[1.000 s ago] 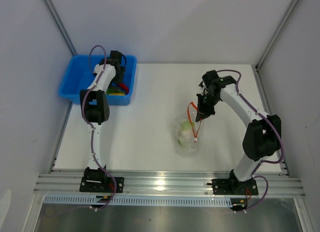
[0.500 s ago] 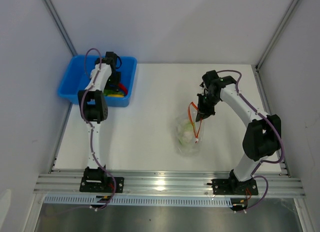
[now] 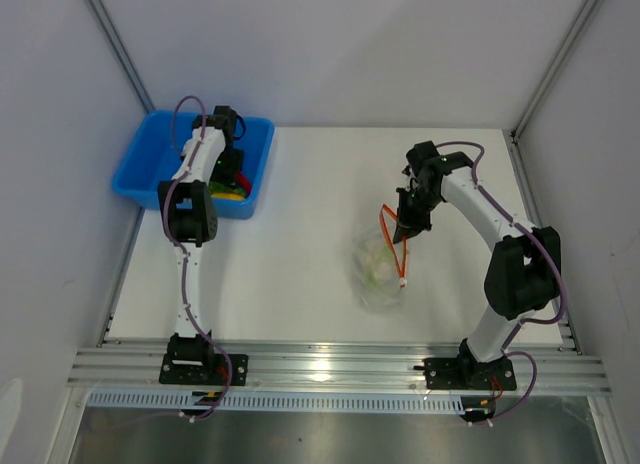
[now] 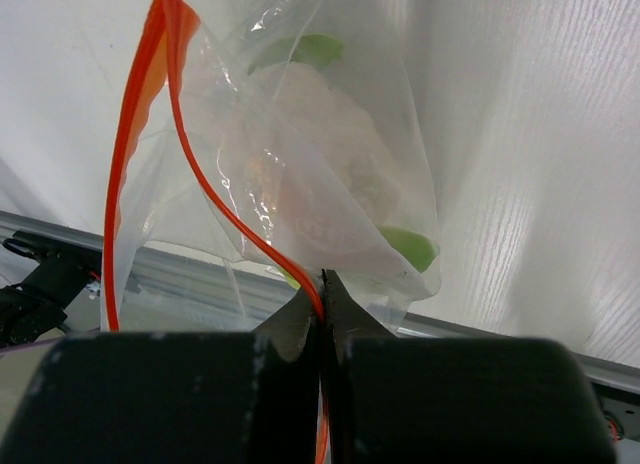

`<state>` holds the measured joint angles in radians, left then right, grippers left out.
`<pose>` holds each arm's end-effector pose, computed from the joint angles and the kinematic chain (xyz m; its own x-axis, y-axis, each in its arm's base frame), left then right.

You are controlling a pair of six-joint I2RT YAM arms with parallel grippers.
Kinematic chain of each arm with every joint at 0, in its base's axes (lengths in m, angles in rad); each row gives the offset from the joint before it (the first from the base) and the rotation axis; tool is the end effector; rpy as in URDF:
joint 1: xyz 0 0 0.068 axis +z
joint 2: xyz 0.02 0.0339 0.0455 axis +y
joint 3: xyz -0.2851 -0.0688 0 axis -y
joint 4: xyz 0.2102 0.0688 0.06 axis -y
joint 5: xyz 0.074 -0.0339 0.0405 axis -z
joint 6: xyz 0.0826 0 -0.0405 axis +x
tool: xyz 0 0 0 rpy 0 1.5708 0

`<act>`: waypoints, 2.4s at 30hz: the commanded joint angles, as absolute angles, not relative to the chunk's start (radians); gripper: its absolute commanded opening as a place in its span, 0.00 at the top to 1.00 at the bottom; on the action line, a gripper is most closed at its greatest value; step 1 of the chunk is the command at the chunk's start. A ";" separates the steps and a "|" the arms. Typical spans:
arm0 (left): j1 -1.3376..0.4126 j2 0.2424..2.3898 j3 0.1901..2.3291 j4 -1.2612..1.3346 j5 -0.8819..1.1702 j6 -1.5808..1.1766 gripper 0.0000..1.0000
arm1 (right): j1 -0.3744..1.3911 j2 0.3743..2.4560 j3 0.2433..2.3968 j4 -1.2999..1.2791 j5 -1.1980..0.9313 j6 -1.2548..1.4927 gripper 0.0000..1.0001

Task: Place the food in the zip-top bag and seal the zipper
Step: Pick up the fake vegetable from the bin, then place the fake vegetable in the zipper food storage bag.

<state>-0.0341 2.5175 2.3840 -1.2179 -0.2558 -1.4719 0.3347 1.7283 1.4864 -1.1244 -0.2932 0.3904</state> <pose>0.5016 0.0038 0.1614 -0.0744 -0.9608 -0.2672 -0.9729 0.1288 -0.1922 0.2890 0.1258 0.2531 -0.9960 0.0393 -0.0801 0.0099 0.9407 0.3390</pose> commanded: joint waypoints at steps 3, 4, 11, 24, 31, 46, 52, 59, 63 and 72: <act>-0.043 2.485 2.315 -1.290 -0.293 -1.419 0.34 | 0.316 1.729 1.486 -1.112 -0.291 0.368 1.00; -0.044 2.480 2.307 -1.287 -0.296 -1.408 0.34 | 0.313 1.730 1.485 -1.112 -0.293 0.367 1.00; -0.049 2.467 2.287 -1.299 -0.313 -1.371 0.28 | 0.282 1.707 1.467 -1.114 -0.299 0.353 1.00; -0.043 2.356 2.060 -1.082 -0.253 -1.371 0.87 | 0.265 1.709 1.468 -1.114 -0.307 0.324 1.00; -0.043 2.330 2.115 -1.032 -0.273 -1.316 0.99 | 0.262 1.703 1.479 -1.111 -0.302 0.311 1.00; -0.041 2.111 2.008 -0.933 -0.345 -1.244 1.00 | 0.265 1.687 1.535 -1.103 -0.304 0.311 1.00; -0.040 1.958 1.885 -0.856 -0.324 -1.183 0.99 | 0.265 1.680 1.571 -1.100 -0.302 0.318 1.00; -0.043 1.734 1.698 -0.746 -0.284 -1.120 1.00 | 0.279 1.652 1.565 -1.049 -0.328 0.345 1.00; -0.044 1.619 1.580 -0.607 -0.102 -1.017 0.99 | 0.288 1.644 1.539 -1.003 -0.357 0.368 1.00; -0.136 1.338 1.156 0.006 0.546 -0.962 0.99 | 0.314 1.692 1.609 -1.017 -0.342 0.360 1.00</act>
<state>-0.0925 1.4120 1.2415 -0.2729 0.2844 -0.9646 0.2996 1.6882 1.5398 -1.0210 -0.3473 0.3653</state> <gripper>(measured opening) 0.224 0.002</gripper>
